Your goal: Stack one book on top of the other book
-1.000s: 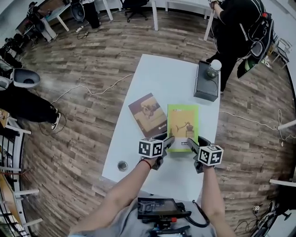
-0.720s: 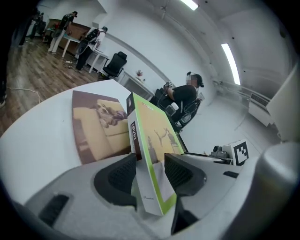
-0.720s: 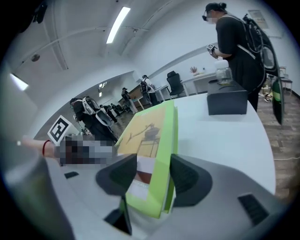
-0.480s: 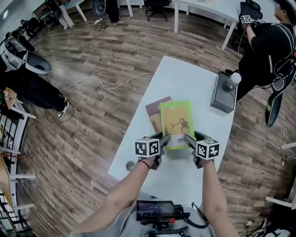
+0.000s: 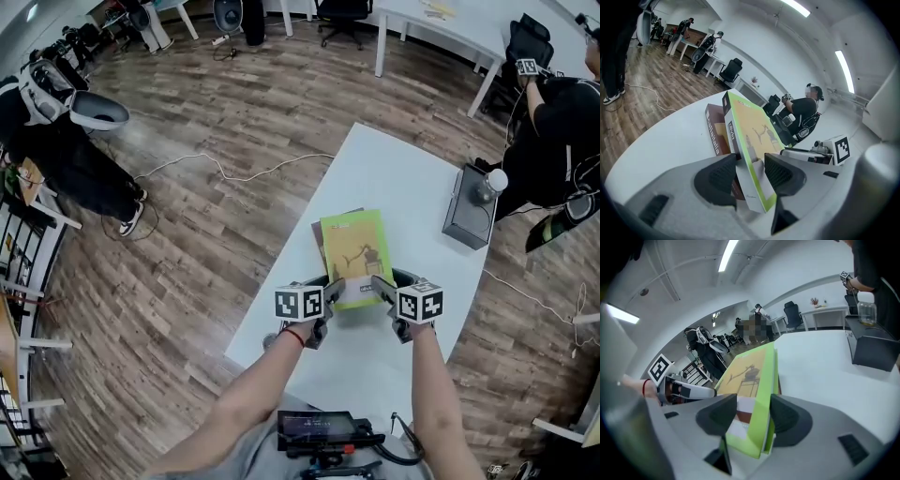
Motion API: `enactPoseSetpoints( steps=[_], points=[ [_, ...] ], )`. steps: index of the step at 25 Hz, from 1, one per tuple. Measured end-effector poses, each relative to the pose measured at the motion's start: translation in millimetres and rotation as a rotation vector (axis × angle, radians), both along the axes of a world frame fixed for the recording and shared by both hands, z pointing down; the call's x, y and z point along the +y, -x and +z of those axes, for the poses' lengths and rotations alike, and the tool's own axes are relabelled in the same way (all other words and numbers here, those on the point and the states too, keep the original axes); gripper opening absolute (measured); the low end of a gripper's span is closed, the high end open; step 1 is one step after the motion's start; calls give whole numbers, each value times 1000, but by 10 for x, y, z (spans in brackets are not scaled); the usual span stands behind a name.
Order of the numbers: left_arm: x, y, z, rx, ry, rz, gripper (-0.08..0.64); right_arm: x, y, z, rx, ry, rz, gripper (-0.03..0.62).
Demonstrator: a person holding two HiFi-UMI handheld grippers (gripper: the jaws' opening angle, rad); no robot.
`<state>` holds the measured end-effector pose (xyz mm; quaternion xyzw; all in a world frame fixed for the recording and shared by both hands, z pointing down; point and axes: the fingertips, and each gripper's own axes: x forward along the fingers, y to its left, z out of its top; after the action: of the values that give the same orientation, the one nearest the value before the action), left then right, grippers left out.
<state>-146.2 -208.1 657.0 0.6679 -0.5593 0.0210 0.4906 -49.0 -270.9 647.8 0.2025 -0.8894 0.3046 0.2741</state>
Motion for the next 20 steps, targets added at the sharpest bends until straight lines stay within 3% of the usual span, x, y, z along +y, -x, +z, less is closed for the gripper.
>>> enactPoseSetpoints(
  steps=[11, 20],
  points=[
    [-29, 84, 142, 0, 50, -14, 196, -145, 163, 155, 14, 45, -77, 230],
    [-52, 105, 169, -33, 74, -13, 196, -178, 214, 168, 32, 13, -119, 230]
  ],
)
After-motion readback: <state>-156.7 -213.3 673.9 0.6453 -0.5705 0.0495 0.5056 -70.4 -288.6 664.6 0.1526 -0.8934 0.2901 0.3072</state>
